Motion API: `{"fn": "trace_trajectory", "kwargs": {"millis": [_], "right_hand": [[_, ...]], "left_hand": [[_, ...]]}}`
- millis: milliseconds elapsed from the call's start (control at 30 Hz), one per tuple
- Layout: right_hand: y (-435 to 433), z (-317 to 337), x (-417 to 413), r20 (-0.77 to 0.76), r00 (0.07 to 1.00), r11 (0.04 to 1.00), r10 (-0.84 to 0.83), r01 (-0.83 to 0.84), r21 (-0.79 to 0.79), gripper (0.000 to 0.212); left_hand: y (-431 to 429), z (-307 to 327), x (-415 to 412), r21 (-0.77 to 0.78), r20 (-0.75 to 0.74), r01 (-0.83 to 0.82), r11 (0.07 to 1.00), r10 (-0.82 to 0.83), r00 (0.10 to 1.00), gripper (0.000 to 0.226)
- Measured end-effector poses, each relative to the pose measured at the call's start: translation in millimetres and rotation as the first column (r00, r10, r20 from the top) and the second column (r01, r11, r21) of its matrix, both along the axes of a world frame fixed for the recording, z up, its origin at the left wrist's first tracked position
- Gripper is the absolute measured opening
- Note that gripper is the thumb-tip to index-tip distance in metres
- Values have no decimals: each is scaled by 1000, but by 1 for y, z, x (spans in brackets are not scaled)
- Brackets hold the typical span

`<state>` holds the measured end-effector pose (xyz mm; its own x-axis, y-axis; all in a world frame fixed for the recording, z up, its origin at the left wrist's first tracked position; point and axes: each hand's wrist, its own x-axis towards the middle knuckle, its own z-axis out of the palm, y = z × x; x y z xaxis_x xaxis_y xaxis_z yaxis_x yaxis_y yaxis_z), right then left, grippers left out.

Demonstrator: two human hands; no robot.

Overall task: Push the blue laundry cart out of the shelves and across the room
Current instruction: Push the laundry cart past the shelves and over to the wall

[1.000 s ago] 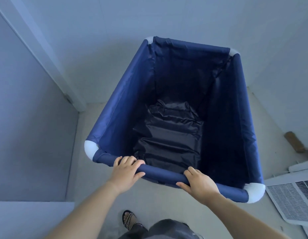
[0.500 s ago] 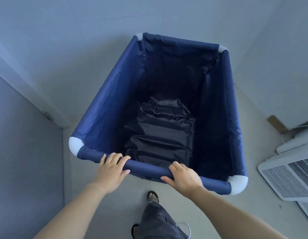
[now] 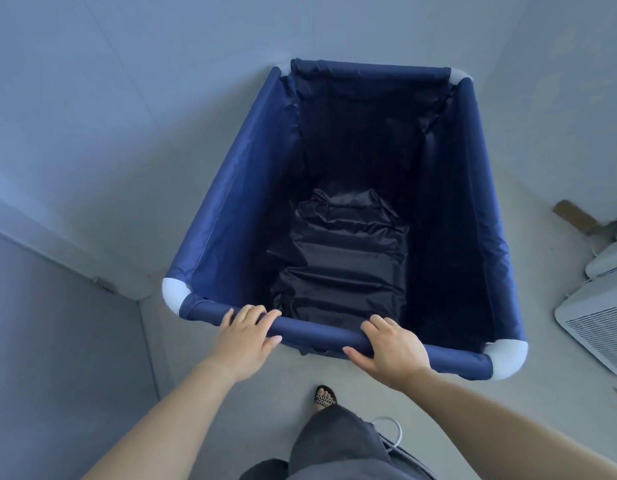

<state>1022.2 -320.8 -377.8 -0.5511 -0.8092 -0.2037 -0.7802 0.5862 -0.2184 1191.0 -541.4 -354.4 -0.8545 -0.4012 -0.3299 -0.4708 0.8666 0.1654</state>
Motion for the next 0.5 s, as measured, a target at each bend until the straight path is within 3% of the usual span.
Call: {"fn": "trace_trajectory", "kwargs": {"millis": [100,233,500], "right_hand": [[-11,0,2,33,997,997,-72,72,1,53],[-16,-2,14,-70,991,994,-112,112,-4,59],[-42,3,40,-111,962,964,-250,258,67,64]], "left_hand": [[-17,0,-2,7,5,28,1000,-28,1000,41],[-40,-5,1,54,-68,82,995,-78,995,33],[-102,-11,-2,61,53,407,911,-410,910,38]]}}
